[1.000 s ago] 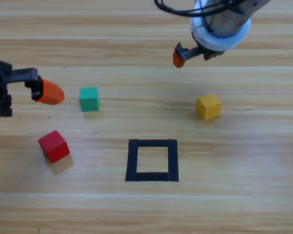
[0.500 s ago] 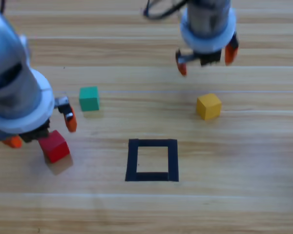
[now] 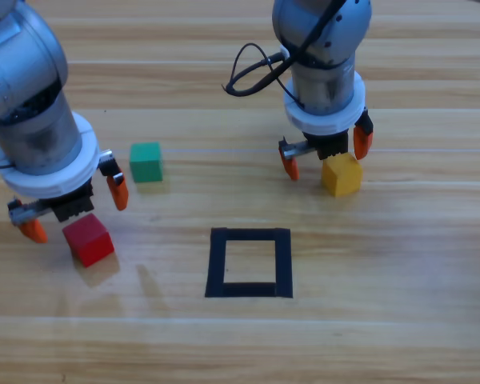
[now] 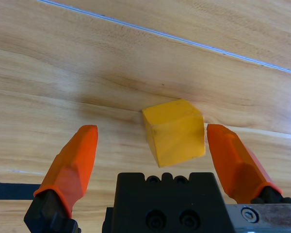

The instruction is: Stack the blocks in the rectangular block: red at the bottom, yellow in the middle, green on top

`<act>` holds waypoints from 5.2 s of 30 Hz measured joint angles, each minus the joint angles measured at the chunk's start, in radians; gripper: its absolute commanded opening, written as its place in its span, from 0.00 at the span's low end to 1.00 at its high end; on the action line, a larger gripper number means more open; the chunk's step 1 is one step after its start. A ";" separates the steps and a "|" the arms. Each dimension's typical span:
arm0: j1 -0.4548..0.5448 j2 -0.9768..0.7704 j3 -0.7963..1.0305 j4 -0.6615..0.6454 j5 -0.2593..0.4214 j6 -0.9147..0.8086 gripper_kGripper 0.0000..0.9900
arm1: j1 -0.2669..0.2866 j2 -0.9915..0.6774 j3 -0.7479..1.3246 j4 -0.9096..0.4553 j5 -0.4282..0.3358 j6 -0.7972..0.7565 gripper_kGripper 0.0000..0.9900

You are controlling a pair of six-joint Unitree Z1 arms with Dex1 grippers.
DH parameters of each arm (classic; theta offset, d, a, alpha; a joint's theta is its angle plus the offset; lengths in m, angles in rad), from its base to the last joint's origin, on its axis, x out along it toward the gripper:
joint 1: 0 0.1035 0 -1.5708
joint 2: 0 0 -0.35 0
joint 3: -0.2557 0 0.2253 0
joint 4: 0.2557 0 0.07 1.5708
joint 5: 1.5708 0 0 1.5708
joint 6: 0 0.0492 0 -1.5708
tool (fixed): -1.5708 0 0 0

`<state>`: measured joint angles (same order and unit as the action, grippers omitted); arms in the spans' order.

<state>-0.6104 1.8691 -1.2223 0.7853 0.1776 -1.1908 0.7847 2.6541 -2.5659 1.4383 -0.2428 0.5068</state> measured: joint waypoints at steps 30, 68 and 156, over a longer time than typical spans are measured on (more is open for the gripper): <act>0.104 0.174 -0.052 -0.001 -0.095 -0.028 0.54 | -0.086 0.028 0.000 0.000 0.125 -0.086 0.57; -0.188 0.121 -0.217 0.138 -0.087 0.533 0.00 | -0.086 -0.459 0.799 -0.442 0.158 -0.132 0.08; -0.278 0.472 -0.719 0.270 -0.123 0.276 0.00 | -0.086 -0.543 0.849 -0.549 0.179 -0.042 0.08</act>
<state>-0.8879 2.3411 -1.9410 1.0549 0.0542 -0.9146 0.6991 2.1112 -1.7171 0.8889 -0.0633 0.4650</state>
